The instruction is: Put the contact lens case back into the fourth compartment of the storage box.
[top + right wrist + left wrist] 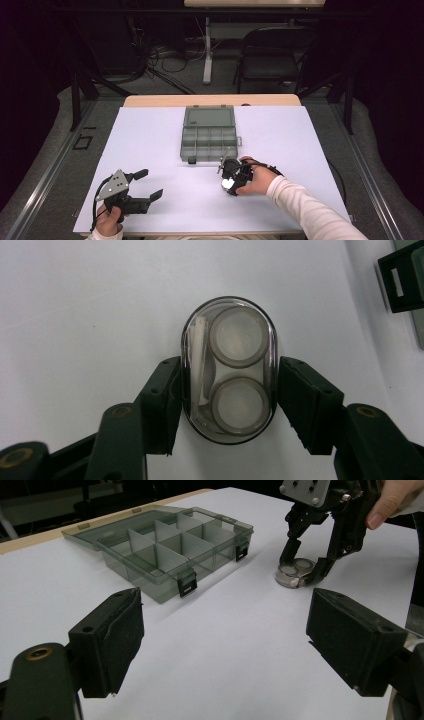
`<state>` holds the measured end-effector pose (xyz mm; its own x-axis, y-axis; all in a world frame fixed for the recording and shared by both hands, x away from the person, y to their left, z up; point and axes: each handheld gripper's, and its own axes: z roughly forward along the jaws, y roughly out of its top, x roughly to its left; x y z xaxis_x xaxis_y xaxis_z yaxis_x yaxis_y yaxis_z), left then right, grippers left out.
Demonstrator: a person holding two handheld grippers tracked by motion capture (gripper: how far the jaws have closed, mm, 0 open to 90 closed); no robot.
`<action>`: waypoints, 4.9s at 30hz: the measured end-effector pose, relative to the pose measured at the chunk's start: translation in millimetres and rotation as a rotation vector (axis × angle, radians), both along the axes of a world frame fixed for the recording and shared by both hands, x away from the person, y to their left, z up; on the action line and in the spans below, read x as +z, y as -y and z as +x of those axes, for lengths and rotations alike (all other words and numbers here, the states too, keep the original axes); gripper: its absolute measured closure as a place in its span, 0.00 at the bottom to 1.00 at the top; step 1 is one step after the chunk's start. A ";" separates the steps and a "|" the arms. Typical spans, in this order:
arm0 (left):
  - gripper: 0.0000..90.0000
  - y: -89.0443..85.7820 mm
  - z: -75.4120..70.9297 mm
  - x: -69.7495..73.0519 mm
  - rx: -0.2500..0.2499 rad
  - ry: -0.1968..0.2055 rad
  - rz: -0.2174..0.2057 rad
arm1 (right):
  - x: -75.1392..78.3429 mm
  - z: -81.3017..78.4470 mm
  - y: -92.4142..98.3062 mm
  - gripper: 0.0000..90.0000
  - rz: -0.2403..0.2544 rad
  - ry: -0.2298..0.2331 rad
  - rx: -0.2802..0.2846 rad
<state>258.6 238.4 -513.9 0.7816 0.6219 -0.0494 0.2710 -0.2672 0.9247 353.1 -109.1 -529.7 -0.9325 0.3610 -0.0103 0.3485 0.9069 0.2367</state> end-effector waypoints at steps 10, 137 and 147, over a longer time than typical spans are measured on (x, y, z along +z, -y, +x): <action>0.18 0.1 -0.1 0.0 0.000 0.000 0.000 | 0.4 -0.7 0.0 0.54 -0.001 0.002 0.015; 0.18 -0.2 1.1 -0.3 -0.001 -0.005 -0.008 | 45.3 139.0 16.2 0.54 0.256 0.141 -0.573; 0.18 -0.4 1.2 -0.4 -0.003 -0.006 -0.010 | 39.7 144.7 16.0 0.54 0.270 0.144 -0.592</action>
